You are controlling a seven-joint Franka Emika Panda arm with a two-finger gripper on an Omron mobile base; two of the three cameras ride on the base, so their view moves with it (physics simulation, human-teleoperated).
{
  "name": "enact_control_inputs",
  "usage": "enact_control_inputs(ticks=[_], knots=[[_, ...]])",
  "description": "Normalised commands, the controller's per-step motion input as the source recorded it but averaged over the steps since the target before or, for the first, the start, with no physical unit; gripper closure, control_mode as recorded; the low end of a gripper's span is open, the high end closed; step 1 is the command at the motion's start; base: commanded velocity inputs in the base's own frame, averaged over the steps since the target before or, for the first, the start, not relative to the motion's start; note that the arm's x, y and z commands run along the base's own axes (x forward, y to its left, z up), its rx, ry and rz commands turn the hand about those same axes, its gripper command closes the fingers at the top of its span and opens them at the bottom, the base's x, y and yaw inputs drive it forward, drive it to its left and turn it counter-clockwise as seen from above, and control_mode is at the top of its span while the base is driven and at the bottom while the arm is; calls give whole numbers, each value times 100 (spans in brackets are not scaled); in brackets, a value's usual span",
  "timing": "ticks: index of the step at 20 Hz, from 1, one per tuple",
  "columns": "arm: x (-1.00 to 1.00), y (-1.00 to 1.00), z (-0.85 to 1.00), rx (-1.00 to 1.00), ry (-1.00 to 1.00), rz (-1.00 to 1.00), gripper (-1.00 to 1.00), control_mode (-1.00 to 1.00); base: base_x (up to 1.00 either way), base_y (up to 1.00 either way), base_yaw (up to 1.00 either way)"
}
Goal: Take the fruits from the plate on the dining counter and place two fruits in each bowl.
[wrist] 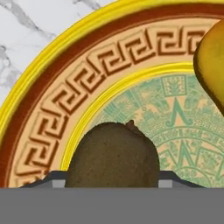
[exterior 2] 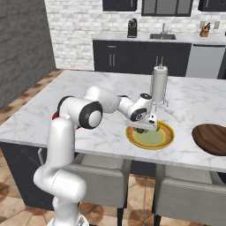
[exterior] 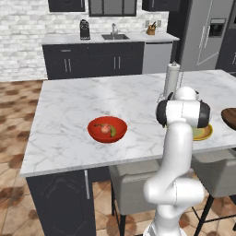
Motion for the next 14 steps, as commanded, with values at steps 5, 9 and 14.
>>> enact_control_inputs(ticks=[5,9,14], knots=[[-62,2,47,0,-11,0,100,-100,0,0,0],[-97,36,83,0,-4,1,100,-100,0,0,0],[-90,82,69,-1,5,0,100,-100,0,0,0]])
